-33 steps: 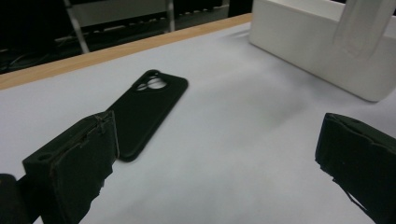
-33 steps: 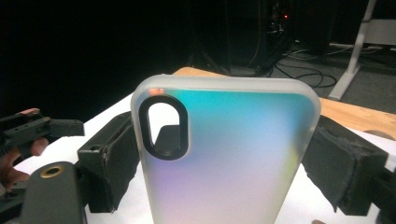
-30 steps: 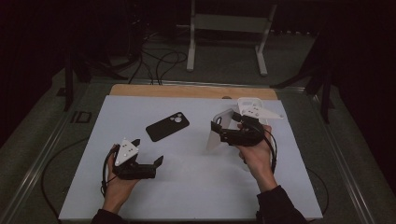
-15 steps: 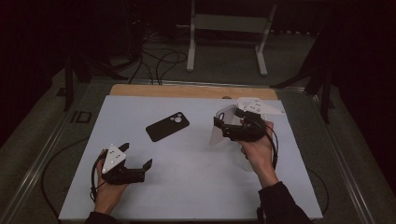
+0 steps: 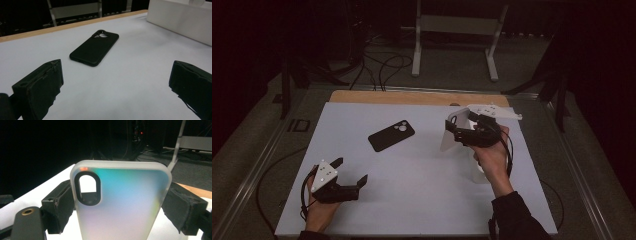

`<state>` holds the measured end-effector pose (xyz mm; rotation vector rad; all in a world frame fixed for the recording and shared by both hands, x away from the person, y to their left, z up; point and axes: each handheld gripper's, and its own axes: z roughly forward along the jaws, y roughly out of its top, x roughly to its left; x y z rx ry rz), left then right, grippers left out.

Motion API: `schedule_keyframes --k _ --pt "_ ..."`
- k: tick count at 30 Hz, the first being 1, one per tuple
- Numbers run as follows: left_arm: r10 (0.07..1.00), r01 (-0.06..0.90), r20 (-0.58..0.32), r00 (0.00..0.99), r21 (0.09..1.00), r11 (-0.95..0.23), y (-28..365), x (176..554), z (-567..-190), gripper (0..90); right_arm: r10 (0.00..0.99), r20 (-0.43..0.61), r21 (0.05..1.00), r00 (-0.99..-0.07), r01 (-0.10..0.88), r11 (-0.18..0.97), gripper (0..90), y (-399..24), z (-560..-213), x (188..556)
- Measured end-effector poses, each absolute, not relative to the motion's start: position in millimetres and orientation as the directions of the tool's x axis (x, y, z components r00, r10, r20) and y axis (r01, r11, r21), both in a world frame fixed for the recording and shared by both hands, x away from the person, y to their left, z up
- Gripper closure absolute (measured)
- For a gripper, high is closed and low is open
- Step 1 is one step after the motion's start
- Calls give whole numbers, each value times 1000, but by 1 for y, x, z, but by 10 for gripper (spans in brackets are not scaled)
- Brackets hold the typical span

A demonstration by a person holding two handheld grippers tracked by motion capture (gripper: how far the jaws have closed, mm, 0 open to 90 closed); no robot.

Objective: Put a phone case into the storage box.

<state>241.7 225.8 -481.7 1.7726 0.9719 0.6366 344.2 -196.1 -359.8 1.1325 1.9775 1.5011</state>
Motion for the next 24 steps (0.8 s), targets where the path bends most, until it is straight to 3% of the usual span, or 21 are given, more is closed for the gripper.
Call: schedule_keyframes --k 24 --pt "858 321 -5 513 929 -186 227 241 -482 0 837 136 931 -531 357 75 165 -202 -348 375"
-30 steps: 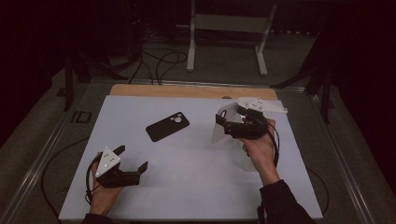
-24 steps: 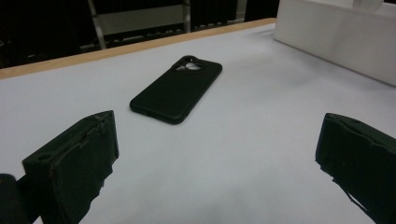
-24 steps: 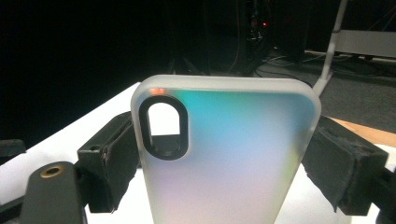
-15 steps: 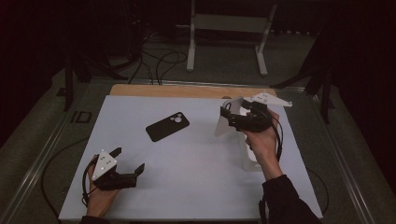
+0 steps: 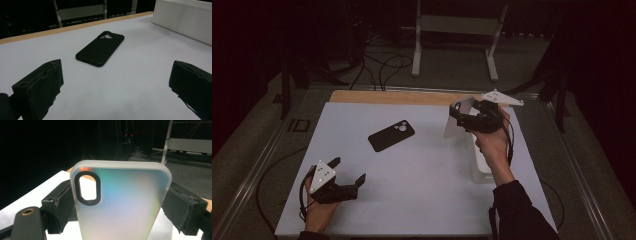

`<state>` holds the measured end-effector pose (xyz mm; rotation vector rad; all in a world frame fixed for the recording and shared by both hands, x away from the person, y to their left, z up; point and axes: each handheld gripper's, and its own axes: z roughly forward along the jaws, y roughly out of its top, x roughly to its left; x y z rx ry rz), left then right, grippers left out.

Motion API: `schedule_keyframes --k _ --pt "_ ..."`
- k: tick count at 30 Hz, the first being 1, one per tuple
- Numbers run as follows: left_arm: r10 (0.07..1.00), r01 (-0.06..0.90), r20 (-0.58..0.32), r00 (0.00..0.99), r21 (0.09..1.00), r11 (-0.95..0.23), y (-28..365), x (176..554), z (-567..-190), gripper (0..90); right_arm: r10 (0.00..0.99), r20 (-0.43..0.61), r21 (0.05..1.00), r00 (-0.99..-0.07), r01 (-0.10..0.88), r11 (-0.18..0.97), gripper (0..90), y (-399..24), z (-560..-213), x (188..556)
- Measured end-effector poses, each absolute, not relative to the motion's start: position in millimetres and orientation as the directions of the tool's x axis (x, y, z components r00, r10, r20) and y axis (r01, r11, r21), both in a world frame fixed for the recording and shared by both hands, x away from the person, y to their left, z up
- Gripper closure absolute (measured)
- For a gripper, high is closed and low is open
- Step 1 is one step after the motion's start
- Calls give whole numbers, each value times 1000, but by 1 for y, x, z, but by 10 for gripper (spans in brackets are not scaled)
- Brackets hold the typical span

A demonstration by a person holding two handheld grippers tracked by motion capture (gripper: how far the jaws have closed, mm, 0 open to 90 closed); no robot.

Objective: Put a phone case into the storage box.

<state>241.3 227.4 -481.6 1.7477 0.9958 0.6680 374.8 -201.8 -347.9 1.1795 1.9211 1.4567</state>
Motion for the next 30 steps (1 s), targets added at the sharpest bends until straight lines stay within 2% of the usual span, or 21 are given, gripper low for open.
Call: schedule_keyframes --k 30 --pt "863 317 11 504 928 -197 227 241 -483 0 908 103 930 -407 363 57 165 -229 -344 413"
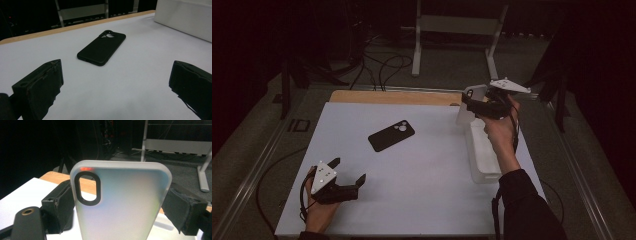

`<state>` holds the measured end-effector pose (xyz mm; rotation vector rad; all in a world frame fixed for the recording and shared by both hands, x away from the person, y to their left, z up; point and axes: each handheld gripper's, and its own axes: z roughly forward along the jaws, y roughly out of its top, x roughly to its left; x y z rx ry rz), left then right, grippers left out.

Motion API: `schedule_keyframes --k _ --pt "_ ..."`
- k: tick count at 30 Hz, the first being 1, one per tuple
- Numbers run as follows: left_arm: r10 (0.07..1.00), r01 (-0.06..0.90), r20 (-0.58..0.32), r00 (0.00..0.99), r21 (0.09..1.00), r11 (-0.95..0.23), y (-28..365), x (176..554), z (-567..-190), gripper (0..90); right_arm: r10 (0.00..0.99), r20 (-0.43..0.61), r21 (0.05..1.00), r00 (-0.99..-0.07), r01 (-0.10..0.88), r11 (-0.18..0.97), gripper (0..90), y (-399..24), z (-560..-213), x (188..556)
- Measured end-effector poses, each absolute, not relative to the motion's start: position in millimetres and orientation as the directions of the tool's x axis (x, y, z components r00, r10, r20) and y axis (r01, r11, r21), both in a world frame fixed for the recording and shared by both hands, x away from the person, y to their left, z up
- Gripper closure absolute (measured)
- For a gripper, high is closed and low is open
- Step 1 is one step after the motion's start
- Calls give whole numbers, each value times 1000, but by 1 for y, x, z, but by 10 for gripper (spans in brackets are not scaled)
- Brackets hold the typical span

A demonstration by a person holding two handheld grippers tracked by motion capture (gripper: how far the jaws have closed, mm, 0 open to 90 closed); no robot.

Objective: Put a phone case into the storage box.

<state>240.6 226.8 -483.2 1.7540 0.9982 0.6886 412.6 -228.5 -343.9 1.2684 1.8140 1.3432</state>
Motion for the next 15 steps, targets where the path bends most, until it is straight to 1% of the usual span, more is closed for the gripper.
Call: schedule_keyframes --k 15 --pt "864 313 22 502 927 -205 226 240 -483 0 935 110 921 -337 388 31 165 -244 -348 426"
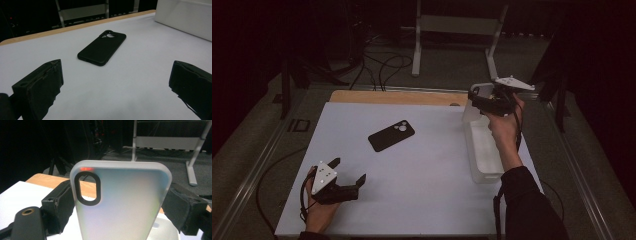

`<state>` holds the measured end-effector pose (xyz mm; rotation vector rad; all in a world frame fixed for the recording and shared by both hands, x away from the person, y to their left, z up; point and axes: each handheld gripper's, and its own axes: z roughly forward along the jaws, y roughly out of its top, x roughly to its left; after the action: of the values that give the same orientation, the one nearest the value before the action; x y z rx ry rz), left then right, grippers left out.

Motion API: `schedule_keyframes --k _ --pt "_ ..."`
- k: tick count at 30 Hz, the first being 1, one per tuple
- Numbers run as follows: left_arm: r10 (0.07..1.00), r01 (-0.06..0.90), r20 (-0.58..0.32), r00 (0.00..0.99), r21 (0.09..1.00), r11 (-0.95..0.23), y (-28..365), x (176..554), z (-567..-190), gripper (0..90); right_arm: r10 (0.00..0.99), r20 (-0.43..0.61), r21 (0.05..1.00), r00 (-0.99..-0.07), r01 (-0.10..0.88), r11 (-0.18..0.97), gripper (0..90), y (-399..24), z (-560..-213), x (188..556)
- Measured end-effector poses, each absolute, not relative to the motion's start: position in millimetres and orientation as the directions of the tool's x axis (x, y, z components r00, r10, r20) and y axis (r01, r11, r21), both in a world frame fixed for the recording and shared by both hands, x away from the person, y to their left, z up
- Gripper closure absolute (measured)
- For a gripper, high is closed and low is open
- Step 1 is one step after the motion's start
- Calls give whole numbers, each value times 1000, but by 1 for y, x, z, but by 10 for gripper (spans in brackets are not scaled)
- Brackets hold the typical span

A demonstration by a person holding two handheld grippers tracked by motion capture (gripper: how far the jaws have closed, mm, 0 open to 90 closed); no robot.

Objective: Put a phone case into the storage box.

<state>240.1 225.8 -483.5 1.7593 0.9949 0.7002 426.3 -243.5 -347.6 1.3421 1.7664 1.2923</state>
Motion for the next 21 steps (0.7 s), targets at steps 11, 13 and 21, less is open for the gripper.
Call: schedule_keyframes --k 11,13,21 --pt "866 311 25 499 928 -206 226 240 -483 0 952 93 920 -292 391 30 165 -252 -349 434" --pt "866 310 27 500 928 -208 225 240 -484 0 954 98 920 -282 392 22 165 -255 -351 436" --pt "866 310 29 500 927 -210 225 240 -484 0 965 76 913 -250 407 34 165 -260 -355 442"
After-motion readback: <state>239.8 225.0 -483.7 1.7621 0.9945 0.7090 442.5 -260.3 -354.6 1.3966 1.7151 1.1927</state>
